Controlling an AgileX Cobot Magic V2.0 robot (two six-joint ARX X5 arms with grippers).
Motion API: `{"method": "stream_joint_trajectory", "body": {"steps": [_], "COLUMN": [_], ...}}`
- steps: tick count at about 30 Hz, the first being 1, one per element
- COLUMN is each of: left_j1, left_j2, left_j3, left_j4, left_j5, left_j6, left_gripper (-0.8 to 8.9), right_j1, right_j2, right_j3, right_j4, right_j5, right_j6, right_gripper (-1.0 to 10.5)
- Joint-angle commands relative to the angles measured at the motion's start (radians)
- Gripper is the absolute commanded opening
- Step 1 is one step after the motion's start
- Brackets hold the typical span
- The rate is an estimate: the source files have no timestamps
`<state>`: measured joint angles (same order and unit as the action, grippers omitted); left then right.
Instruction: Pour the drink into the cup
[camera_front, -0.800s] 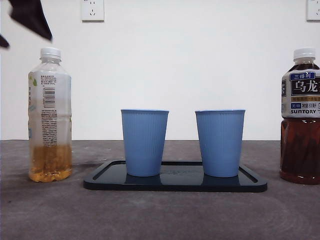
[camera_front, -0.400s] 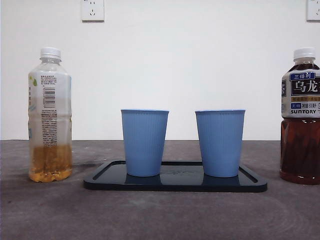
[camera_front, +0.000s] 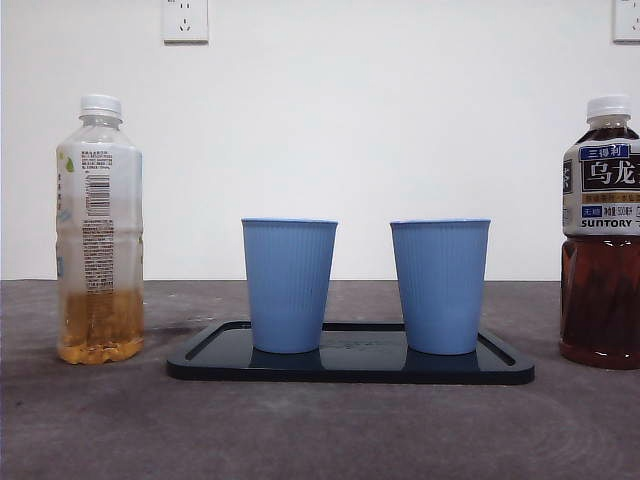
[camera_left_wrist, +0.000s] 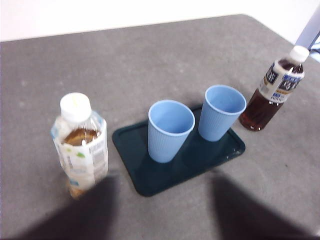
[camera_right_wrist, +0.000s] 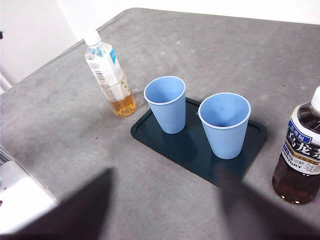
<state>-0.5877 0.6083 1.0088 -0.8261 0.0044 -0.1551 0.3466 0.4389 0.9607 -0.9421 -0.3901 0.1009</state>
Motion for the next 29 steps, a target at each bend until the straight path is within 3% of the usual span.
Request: {"method": "stream_joint_trajectory", "body": {"steps": [1, 18, 24, 29], "left_j1": [-0.007, 0.006, 0.149, 0.315], "left_j2": [0.006, 0.004, -0.038, -0.202], "left_j3": [0.017, 0.015, -0.090, -0.396], "left_j4": [0.003, 0.011, 0.111, 0.382], "left_j5": [0.004, 0.004, 0.004, 0.003], "left_j6": [0.010, 0.005, 0.036, 0.096], "left_gripper": [0.13, 0.27, 0.27, 0.27], "right_j1": [0.005, 0.005, 0.005, 0.005], "right_j2": [0.003, 0.003, 0.003, 0.003], "right_j3": [0.019, 0.019, 0.019, 0.019], "right_j4": [0.011, 0.022, 0.022, 0.022], "right_j5": [-0.002, -0.002, -0.002, -0.003], "right_j6": [-0.011, 0.003, 0.003, 0.003], "right_gripper": [0.2, 0.2, 0.2, 0.2]}}
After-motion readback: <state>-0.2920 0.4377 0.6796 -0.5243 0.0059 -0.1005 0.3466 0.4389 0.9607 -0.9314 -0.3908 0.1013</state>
